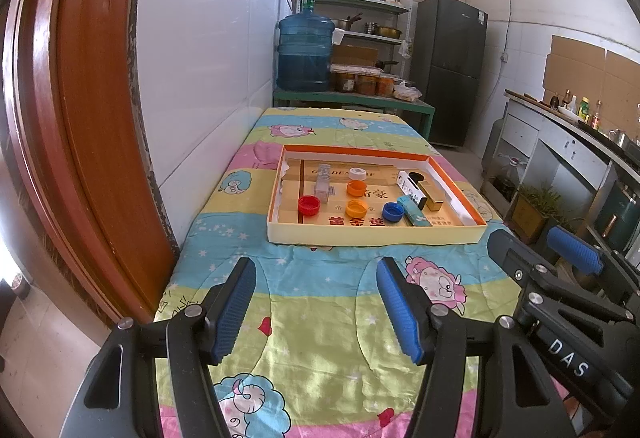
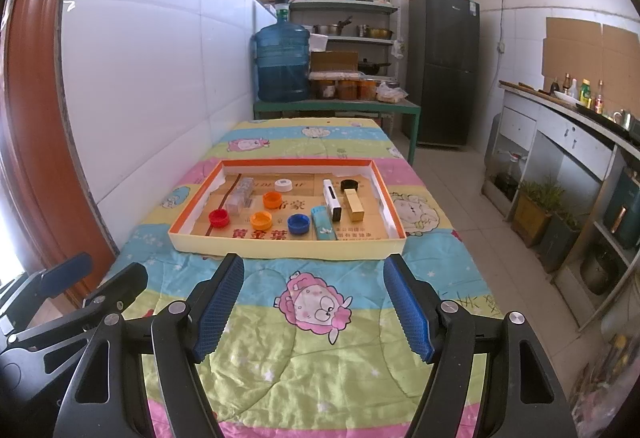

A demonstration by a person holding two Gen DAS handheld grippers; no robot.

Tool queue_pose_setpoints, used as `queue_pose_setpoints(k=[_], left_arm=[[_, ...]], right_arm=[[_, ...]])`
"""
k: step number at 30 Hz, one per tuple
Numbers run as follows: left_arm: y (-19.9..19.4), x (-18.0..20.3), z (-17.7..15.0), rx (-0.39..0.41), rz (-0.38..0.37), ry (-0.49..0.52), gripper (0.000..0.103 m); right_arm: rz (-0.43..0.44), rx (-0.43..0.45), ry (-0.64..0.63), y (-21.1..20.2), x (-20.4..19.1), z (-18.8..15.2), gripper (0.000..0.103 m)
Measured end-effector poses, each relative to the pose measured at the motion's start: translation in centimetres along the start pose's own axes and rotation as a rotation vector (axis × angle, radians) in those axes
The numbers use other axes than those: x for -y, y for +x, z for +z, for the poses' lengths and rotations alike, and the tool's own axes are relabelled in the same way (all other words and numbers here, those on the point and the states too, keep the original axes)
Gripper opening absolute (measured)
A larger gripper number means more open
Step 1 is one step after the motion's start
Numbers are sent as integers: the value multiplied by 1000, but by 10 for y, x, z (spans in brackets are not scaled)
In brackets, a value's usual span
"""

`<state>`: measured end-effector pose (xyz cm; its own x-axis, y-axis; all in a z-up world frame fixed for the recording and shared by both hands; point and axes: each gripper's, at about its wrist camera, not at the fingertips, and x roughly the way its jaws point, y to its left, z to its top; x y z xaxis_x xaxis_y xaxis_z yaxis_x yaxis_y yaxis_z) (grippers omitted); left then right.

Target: Organize rigid objects

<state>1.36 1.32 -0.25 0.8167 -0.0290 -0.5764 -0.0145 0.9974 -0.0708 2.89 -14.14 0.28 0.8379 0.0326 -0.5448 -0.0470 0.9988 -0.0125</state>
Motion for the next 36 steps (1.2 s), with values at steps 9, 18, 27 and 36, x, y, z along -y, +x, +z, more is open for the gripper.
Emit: queue_pose_setpoints(k=[9,18,27,36], left_arm=[[0,-1,0,0,-1,0,63],[0,-1,0,0,0,-1,63],[0,-2,0,0,0,-1,63],[0,-1,-1,0,0,-1,63]], right_arm=[[-2,2,-2,0,0,0,74],[-2,2,-3,-1,-1,0,74],[-1,3,-5,-1,-2,1,74],[-1,3,-4,-1,-2,1,74]])
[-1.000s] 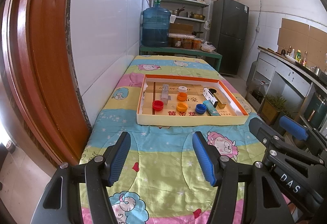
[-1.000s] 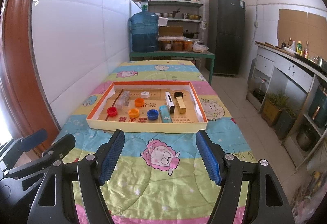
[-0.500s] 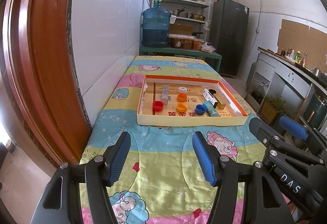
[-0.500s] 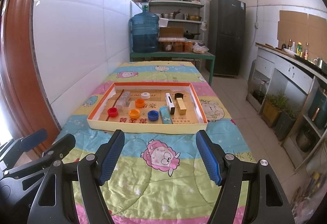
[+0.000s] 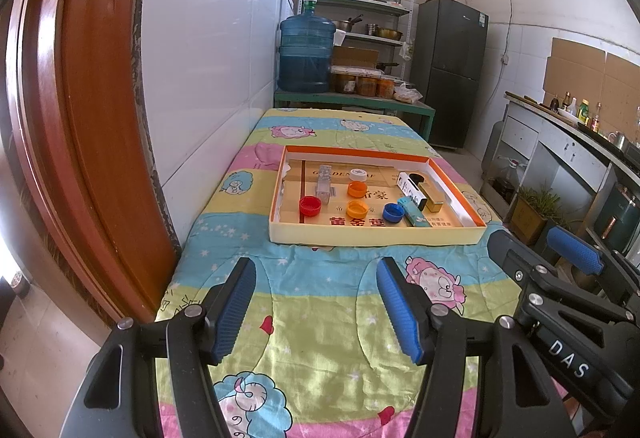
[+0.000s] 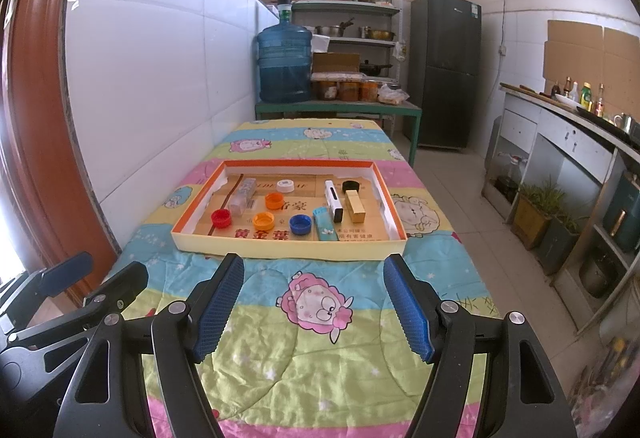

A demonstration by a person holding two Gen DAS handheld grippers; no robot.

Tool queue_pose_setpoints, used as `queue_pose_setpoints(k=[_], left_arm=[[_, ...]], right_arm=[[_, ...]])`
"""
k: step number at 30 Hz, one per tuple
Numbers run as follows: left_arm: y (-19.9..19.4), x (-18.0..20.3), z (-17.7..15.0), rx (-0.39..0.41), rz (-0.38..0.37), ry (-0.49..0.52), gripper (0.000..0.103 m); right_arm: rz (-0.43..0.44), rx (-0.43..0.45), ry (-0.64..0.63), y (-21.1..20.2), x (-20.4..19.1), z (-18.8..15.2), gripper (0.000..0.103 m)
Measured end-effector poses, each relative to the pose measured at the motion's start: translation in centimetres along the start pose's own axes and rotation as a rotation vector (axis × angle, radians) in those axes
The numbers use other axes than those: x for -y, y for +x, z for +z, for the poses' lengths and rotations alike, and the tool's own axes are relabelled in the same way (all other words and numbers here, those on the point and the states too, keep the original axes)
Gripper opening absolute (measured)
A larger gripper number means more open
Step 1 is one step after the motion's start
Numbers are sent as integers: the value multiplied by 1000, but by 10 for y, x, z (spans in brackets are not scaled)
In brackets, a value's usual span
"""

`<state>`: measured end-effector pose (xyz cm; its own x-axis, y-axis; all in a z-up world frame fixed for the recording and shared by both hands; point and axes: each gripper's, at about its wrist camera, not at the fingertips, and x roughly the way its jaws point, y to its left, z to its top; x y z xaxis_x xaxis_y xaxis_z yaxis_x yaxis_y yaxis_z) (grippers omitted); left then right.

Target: Organize rigid objects

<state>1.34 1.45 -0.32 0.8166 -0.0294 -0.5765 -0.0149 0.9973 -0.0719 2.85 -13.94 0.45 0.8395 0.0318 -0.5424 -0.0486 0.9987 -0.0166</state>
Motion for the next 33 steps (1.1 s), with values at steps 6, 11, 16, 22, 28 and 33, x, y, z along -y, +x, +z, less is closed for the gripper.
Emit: queue_pose_setpoints(k=[6,11,16,22,28,33], left_arm=[[0,-1,0,0,0,0,63],[0,-1,0,-1,0,0,63],[0,-1,0,0,-1,-1,63],[-1,-1,-1,-3,2,-3,63],[-4,-2,-2,-8,6,-5,63],[-3,-3,-2,-10,6,-6,63]], right_arm=[[-1,1,0,0,0,0,74],[-1,-1,-1,0,0,0,74],[-1,1,-1,0,0,0,74],[0,-2,-3,0,-2,0,74],[4,-7,-7,1,-5,-4,74],[13,-19,-2,3,-3,-7,74]])
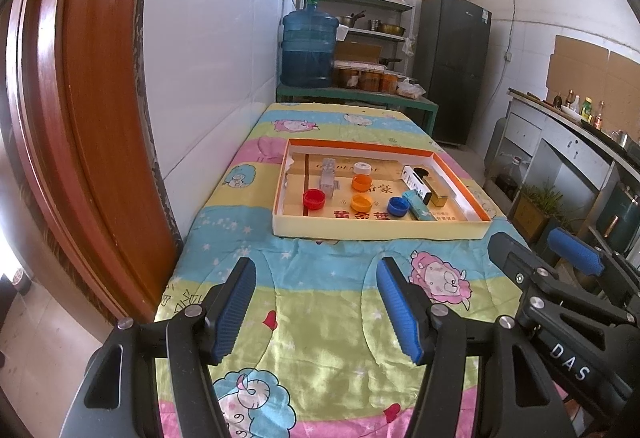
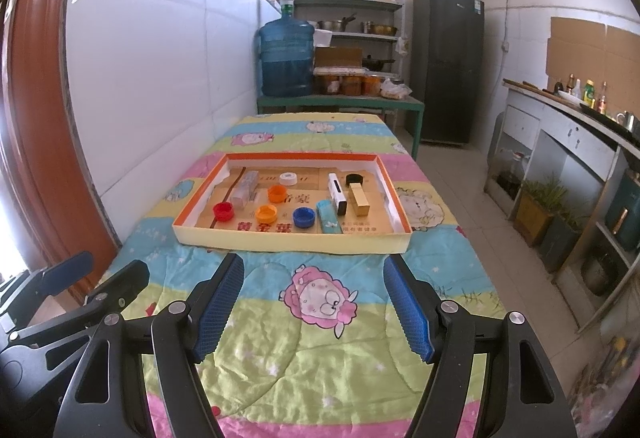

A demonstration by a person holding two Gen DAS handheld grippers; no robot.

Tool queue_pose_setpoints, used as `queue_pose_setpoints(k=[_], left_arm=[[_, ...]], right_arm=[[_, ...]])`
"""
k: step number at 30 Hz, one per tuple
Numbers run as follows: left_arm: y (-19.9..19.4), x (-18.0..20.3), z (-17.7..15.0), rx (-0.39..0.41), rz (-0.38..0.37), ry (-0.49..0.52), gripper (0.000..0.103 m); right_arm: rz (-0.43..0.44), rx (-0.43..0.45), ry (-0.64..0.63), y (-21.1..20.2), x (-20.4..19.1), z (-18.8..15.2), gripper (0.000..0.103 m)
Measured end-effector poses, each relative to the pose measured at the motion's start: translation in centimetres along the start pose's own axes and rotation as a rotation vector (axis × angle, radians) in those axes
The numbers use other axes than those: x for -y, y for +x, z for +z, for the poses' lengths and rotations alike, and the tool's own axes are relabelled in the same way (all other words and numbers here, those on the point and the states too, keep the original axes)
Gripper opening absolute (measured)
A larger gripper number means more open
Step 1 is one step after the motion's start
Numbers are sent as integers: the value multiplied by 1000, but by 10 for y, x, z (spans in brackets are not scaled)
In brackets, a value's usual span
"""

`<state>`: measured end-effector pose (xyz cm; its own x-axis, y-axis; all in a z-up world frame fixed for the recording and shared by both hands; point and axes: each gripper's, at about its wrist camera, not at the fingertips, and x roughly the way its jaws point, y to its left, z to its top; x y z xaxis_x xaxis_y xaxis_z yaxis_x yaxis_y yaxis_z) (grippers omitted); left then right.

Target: Organize rigid objects

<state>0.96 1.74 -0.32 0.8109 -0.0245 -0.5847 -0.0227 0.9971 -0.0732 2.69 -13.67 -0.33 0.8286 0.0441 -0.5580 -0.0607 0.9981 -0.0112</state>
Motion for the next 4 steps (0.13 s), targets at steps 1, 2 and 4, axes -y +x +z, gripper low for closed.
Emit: queue_pose_setpoints(k=[1,2,4], left_arm=[[0,0,0,0,0,0,63],[0,0,0,0,-2,-1,63],[3,-1,0,0,-1,-1,63]], right_arm=[[0,-2,1,0,0,-1,74],[1,-2,1,0,1,-1,74],[1,-2,1,0,1,-1,74]])
